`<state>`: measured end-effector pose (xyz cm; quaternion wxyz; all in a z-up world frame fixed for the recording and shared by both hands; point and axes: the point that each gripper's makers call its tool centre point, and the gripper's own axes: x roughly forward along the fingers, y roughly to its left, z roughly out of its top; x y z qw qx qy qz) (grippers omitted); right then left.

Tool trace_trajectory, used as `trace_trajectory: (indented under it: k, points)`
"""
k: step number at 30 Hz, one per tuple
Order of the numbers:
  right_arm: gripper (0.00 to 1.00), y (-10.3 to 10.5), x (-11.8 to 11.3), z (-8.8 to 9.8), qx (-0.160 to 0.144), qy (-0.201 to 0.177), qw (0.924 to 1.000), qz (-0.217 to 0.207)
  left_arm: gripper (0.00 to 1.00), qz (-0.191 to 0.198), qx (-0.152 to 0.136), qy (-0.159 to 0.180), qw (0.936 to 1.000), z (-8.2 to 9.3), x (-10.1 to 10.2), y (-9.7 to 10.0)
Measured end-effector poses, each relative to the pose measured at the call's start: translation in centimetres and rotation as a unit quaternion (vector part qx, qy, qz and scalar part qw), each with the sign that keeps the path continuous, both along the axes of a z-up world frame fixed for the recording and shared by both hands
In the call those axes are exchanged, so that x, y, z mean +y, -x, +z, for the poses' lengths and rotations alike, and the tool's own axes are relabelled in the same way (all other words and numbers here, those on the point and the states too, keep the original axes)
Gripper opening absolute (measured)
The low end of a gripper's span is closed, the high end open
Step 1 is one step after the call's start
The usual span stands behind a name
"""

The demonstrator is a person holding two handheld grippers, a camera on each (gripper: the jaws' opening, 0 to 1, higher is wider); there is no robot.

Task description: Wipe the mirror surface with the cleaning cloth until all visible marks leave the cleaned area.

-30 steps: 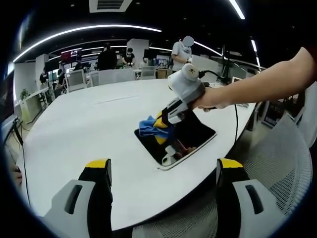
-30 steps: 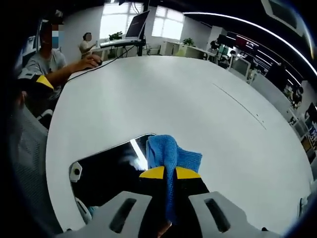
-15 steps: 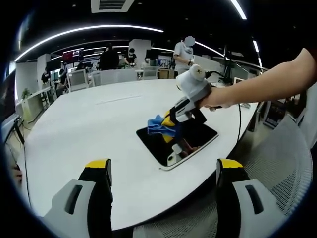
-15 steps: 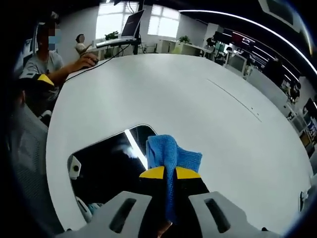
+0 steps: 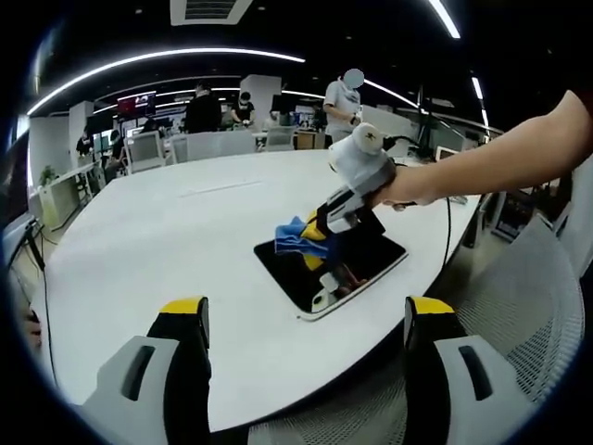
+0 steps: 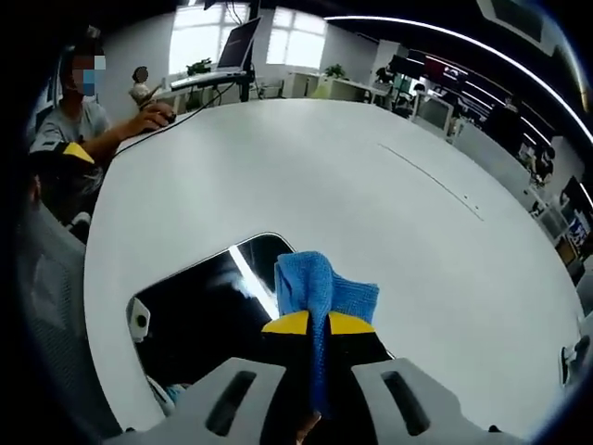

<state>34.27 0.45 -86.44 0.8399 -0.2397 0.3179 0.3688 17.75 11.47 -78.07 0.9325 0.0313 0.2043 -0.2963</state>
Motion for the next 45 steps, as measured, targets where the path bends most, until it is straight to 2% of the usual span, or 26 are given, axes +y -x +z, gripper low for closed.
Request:
trace_trajectory:
  k: [15, 24, 30, 45]
  points:
    - [0.00, 2.0, 0.4, -0.1, 0.008, 0.002, 0.9998, 0.017, 0.85, 0.000, -0.001, 0.003, 1.0000, 0.1, 0.0, -0.1]
    - [0.00, 4.0, 0.6, -0.1, 0.022, 0.007, 0.9989, 0.040, 0.85, 0.002, -0.005, 0.004, 1.0000, 0.2, 0.1, -0.1]
    - [0.00, 5.5, 0.5, -0.1, 0.029, -0.013, 0.9990, 0.030, 0.85, 0.004, -0.006, 0.005, 1.0000, 0.3, 0.1, -0.2]
    - [0.00, 8.6, 0.5, -0.1, 0.033, -0.027, 0.9982, 0.042, 0.83, 0.001, -0.003, 0.006, 1.0000, 0.2, 0.0, -0.1]
